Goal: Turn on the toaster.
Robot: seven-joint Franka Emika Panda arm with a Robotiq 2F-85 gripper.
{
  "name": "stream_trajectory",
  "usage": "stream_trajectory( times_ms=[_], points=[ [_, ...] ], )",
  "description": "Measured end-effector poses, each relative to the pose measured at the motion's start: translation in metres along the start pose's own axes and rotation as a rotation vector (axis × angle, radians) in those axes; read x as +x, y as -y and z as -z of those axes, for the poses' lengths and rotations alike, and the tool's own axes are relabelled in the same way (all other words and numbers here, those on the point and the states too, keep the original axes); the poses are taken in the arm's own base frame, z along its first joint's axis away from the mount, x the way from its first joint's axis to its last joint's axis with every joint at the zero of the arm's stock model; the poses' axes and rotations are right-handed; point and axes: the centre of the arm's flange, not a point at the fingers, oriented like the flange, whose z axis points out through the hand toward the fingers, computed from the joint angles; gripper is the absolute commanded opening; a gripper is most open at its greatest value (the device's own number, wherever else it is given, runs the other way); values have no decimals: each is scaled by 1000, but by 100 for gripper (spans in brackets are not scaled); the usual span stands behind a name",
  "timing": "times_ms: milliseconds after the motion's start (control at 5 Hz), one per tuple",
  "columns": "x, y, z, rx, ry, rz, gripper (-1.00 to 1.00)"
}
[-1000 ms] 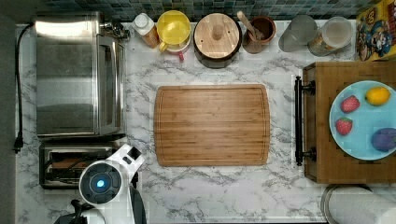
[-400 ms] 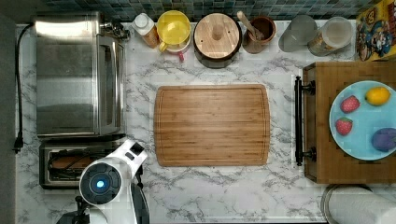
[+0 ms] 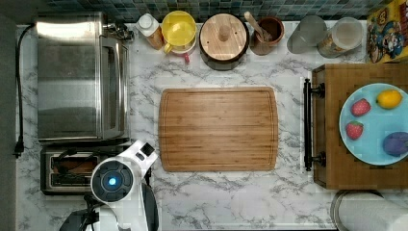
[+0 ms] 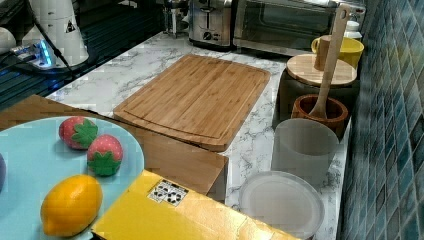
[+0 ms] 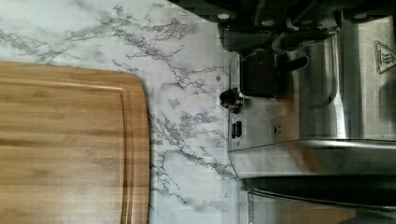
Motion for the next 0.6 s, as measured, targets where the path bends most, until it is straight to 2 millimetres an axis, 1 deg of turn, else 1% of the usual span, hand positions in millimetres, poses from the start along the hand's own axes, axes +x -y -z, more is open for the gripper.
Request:
stream_trajectory(
  times_ms=[200,400,600],
  points=[
    [3,-2,-9,2,13,-7,-100],
    [8,-2,-29,-14,46,-11,-100],
    [12,-4,-43,-26,59,-8,-100]
  ],
)
